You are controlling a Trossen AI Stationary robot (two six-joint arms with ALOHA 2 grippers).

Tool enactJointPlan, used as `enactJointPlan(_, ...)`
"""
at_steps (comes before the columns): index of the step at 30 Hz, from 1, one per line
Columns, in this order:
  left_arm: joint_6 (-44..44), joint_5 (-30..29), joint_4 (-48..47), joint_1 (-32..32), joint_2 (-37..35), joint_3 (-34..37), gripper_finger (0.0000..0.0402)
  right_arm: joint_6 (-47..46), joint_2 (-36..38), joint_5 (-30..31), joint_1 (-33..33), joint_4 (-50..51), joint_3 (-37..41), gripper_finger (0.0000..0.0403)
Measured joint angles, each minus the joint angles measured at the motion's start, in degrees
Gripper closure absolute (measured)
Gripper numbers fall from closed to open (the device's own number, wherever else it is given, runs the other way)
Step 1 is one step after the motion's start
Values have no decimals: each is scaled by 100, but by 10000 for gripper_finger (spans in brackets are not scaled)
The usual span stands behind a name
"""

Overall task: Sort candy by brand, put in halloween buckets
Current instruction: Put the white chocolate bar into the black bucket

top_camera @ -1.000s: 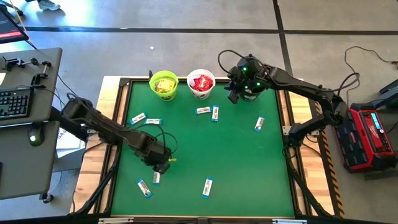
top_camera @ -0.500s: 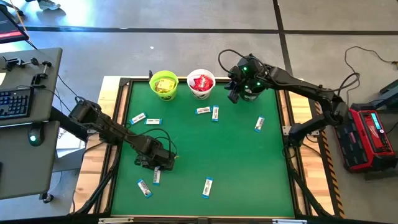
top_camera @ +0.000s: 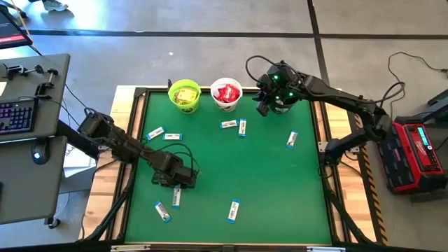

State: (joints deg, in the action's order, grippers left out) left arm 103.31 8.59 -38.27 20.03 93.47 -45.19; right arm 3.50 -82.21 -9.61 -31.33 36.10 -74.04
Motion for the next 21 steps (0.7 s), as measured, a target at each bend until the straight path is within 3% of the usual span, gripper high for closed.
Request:
enactJointPlan(11,-458,-8,47,-1,4,24,270,1,0,0,0,-35,0,403)
enactJointPlan(18,-703,-16,64,31,28,26,283,32,0,-1,0,-35,0,403)
enactJointPlan(21,-815,-16,56,31,28,26,306,49,0,-1,0,-36,0,403)
